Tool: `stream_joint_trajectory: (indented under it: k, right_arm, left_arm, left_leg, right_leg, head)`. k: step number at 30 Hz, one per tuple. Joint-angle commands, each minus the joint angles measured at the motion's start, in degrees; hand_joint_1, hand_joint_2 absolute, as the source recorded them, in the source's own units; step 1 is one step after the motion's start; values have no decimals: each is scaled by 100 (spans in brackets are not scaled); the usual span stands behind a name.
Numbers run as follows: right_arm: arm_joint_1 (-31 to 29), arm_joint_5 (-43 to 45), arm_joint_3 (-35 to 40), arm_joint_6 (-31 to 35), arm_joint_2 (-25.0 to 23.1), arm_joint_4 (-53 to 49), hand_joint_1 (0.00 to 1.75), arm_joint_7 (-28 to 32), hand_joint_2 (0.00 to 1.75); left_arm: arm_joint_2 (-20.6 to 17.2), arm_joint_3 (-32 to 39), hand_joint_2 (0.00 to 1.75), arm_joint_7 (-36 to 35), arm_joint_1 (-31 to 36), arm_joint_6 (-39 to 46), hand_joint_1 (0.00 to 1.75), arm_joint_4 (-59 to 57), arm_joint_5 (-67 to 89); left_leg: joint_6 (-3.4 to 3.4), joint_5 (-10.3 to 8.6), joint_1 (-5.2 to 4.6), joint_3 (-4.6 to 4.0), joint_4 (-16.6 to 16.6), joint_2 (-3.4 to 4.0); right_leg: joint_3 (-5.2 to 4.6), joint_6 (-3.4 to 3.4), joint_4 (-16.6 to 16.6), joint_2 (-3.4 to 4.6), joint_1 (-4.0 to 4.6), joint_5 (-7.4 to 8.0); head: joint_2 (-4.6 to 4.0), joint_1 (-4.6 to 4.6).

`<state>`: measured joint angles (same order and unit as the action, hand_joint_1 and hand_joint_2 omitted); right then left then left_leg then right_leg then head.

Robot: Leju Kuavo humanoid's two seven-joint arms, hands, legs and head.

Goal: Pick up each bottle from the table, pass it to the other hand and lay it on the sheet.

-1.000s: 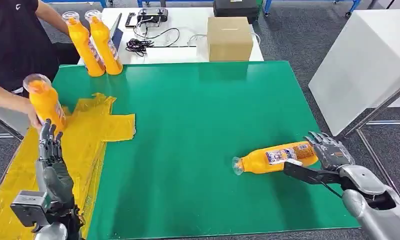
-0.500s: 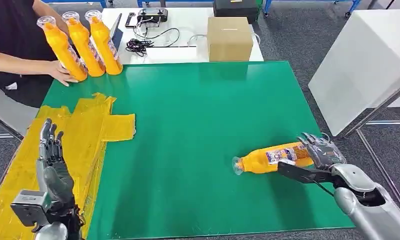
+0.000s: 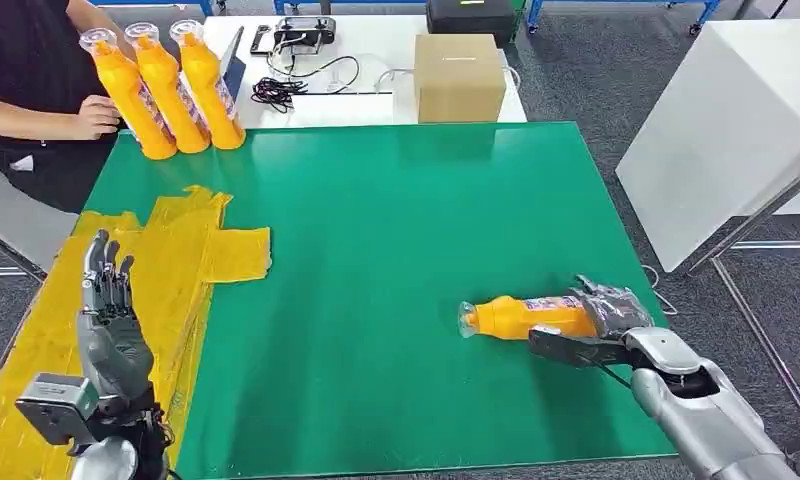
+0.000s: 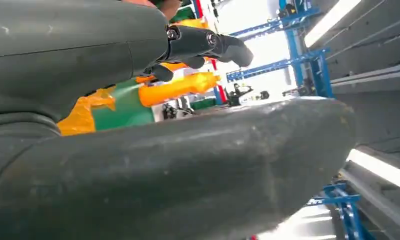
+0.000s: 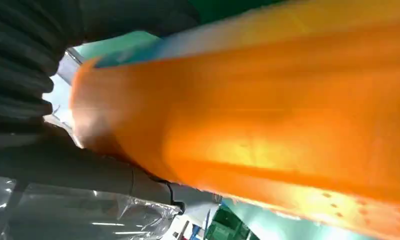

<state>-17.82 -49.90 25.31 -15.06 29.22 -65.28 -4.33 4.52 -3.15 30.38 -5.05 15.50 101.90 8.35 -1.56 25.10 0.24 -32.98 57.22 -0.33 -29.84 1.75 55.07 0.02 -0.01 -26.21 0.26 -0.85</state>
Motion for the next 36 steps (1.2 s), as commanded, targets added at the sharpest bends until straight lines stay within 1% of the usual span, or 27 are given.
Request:
stream_joint_trajectory:
  k: [1,2,3,4,7,9,10,11,12,13,14,15,16,17,18,19,20,23,24,25,26,29,30,31,33,35,36]
  right_arm:
    - [-85,18,546,135,-619,1934,175,152,175]
    - [-87,27,544,140,-623,1971,175,179,175]
    - [-89,23,550,139,-617,1992,175,204,175]
    - [-86,23,549,139,-614,1992,175,219,175]
    - [-45,69,461,212,-647,1898,175,219,175]
    - [77,342,83,495,-814,1551,175,198,175]
    - [117,432,4,526,-862,1337,175,176,175]
    - [119,439,5,412,-878,1179,175,56,175]
    - [207,708,-183,575,-962,921,175,212,175]
    - [331,1036,-373,698,-1028,633,175,386,175]
    - [454,1702,-620,682,-1167,204,175,830,175]
    - [564,2529,-737,468,-1258,-464,175,1074,175]
    - [595,2977,-743,396,-1304,-930,175,1170,175]
    - [567,3169,-587,380,-1247,-1289,175,809,175]
    - [550,3222,-536,389,-1225,-1370,175,710,175]
    - [550,3222,-536,389,-1225,-1370,175,710,175]
    - [538,3258,-502,415,-1186,-1287,175,723,175]
    - [546,3297,-487,468,-1156,-1207,175,787,175]
    - [558,3360,-500,520,-1169,-1198,175,961,175]
    - [533,3469,-513,655,-1289,-1385,175,1284,175]
    - [469,3575,-454,722,-1462,-1785,175,1308,175]
    - [148,3803,-166,869,-1789,-2393,175,1036,175]
    - [52,3840,-88,906,-1876,-2453,175,981,175]
    - [-34,3978,5,918,-1927,-2464,175,934,175]
    - [-141,4095,168,1026,-2039,-2393,175,912,175]
    - [-188,4123,357,1093,-2156,-2243,175,921,175]
    - [-209,4109,458,1172,-2215,-2158,175,939,175]
  left_arm:
    - [-201,-319,0,-16,343,53,0,-427,-164]
    - [-216,-335,0,-11,345,65,0,-437,-180]
    - [-226,-338,0,-1,347,79,0,-441,-214]
    - [-231,-341,0,5,349,90,0,-445,-225]
    - [-239,-357,0,-3,330,76,0,-453,-271]
    - [-246,-394,0,-130,264,-39,0,-426,-306]
    - [-232,-394,0,-167,214,-61,0,-384,-301]
    - [-220,-398,0,-169,173,-58,0,-350,-293]
    - [-209,-408,0,-256,148,-269,0,-337,-485]
    - [-171,-360,0,-356,37,-446,0,-333,-663]
    - [-181,-381,0,-378,-49,-799,0,-364,-919]
    - [-157,-385,0,-401,-151,-1217,0,-434,-1252]
    - [-120,-373,0,-353,-233,-1523,0,-507,-1529]
    - [-68,-343,0,-286,-286,-1591,0,-569,-1518]
    - [-58,-343,0,-269,-293,-1608,0,-579,-1505]
    - [-58,-343,0,-269,-293,-1608,0,-579,-1505]
    - [-46,-324,0,-279,-281,-1602,0,-563,-1509]
    - [-44,-308,0,-279,-266,-1602,0,-544,-1509]
    - [-51,-323,0,-338,-250,-1683,0,-549,-1570]
    - [-14,-329,175,-525,-284,-1922,0,-575,-1873]
    - [56,-370,175,-547,-355,-2068,0,-580,-2008]
    - [193,-679,175,-485,-468,-2318,0,-582,-2203]
    - [236,-802,175,-473,-479,-2348,0,-587,-2212]
    - [239,-958,175,-476,-459,-2352,0,-617,-2211]
    - [288,-1221,175,-427,-385,-2303,0,-701,-2240]
    - [265,-1398,175,-340,-284,-2146,0,-762,-2163]
    - [241,-1476,175,-267,-230,-1983,0,-783,-2027]
  left_leg:
    - [7,-5,12,47,-23,-13]
    - [8,2,9,58,-14,0]
    - [12,-12,10,62,-31,-8]
    - [11,27,15,90,-12,0]
    - [19,32,12,135,-20,-5]
    - [18,41,12,155,-12,4]
    - [22,13,14,123,-32,-10]
    - [18,39,11,161,-13,7]
    - [18,45,9,166,-7,15]
    - [20,31,11,142,-15,11]
    - [20,39,10,157,-15,18]
    - [19,44,7,163,-11,21]
    - [23,35,8,146,-22,25]
    - [22,44,7,162,-19,30]
    - [21,48,2,158,-14,40]
    - [25,46,2,141,-19,58]
    - [27,44,1,133,-18,53]
    - [16,35,-3,112,-4,28]
    - [11,26,-1,95,-5,4]
    - [16,27,2,89,-9,-5]
    - [17,26,3,79,-6,8]
    - [17,31,-4,57,-4,42]
    - [16,27,-1,42,-2,31]
    - [19,34,-1,45,0,55]
    - [17,26,-3,37,-3,31]
    - [22,29,1,46,-5,36]
    - [17,23,2,39,-6,10]
  right_leg:
    - [58,-1,-35,-16,13,7]
    - [52,-1,-24,-1,10,5]
    - [60,-1,-42,-11,11,17]
    - [34,-16,-28,4,15,-3]
    - [74,-23,-35,-5,12,-17]
    - [91,-22,-27,5,10,-24]
    - [64,-21,-48,-12,12,-1]
    - [98,-21,-26,9,9,-21]
    - [99,-21,-19,19,7,-24]
    - [78,-21,-27,14,9,-12]
    - [91,-22,-26,24,9,-16]
    - [95,-23,-19,28,7,-20]
    - [75,-24,-28,32,8,-10]
    - [92,-25,-23,37,7,-19]
    - [97,-31,-13,48,3,-16]
    - [111,-33,-14,65,3,-12]
    - [117,-30,-9,56,2,-15]
    - [101,-23,-1,33,1,-19]
    - [92,-21,-3,13,1,-18]
    - [92,-21,-11,1,4,-21]
    - [79,-22,-5,10,5,-18]
    - [51,-22,11,42,2,-17]
    - [44,-22,11,31,6,-15]
    - [36,-22,14,53,5,-15]
    - [35,-22,11,30,4,-16]
    - [43,-22,7,29,7,-17]
    - [39,-23,3,10,8,-16]
  head:
    - [0,-4]
    - [0,-9]
    - [0,-4]
    - [0,-9]
    - [0,-9]
    - [0,-7]
    - [0,-7]
    - [0,-4]
    - [0,-7]
    - [0,-7]
    - [0,-7]
    - [0,-4]
    - [0,-9]
    - [0,-11]
    - [0,-9]
    - [0,-7]
    - [0,-4]
    - [0,-2]
    - [0,0]
    - [0,-2]
    - [0,-2]
    - [0,-2]
    - [0,-7]
    - [0,-2]
    - [0,-4]
    - [0,-2]
    - [0,-4]
